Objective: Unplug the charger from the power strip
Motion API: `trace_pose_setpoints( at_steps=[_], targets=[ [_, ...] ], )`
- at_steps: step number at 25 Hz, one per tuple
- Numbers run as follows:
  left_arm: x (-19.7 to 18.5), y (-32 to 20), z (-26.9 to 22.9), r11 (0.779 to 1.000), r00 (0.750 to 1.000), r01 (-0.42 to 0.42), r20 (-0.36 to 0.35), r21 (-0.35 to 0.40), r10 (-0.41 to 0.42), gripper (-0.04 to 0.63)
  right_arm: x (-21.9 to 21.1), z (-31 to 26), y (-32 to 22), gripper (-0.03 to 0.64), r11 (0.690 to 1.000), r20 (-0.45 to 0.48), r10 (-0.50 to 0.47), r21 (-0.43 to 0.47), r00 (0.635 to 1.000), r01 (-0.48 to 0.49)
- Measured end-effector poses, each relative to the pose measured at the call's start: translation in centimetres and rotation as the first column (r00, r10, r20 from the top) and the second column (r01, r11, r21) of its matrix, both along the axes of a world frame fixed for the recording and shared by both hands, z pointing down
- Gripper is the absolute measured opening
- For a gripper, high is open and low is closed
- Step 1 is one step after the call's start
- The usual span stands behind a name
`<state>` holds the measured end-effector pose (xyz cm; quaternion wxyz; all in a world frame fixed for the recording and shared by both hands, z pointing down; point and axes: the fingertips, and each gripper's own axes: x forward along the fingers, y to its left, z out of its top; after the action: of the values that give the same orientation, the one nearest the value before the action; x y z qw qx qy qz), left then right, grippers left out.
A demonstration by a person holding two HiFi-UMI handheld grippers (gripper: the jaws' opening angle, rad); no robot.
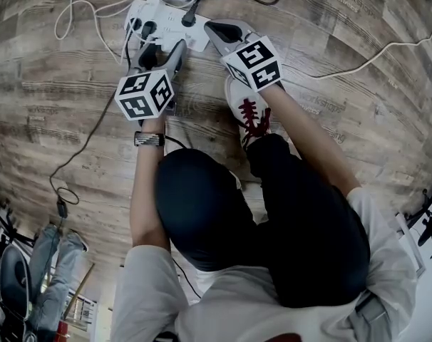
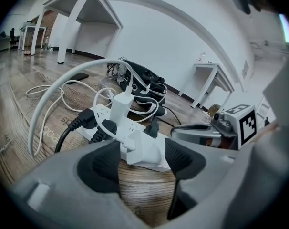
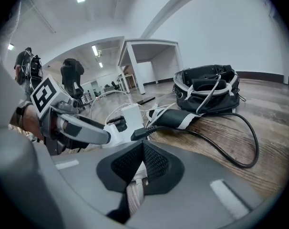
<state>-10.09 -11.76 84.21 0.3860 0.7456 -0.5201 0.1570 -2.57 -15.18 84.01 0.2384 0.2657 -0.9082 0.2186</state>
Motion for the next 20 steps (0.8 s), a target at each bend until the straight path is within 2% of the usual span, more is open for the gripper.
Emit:
trace_pose_setpoints(
  at_steps=[3,11,18,20],
  targets=[
    [-0.2,0.1,-0.4,1.0,1.0,0.007,-0.001,-0.006,-0.007,0.288,0.0,-0.9,0.1,0.002,1.0,0.027,0.02,-0.006,0.999,-0.02],
    [-0.9,2.1,-0.7,0.999,1.0,0.024,0.018,-0.044,-0.023,0.287,1.1,-2.2,0.4,0.002,0.998,0.028,0.057,0.019,0.998,-0.058],
    [-1.8,2.0,-3.6,0.999,0.996,0.0,0.094,0.048,-0.004,0.281,0.6,-4.8,0.3,0.002,0.995,0.038,0.055,0.078,0.998,-0.057],
    [-2.2,1.6,-4.7,0.996,0.992,-0.005,0.125,0.089,-0.006,0.242,0.4,-5.8,0.1,0.002,0.993,0.039,0.047,0.103,0.998,-0.051]
  ],
)
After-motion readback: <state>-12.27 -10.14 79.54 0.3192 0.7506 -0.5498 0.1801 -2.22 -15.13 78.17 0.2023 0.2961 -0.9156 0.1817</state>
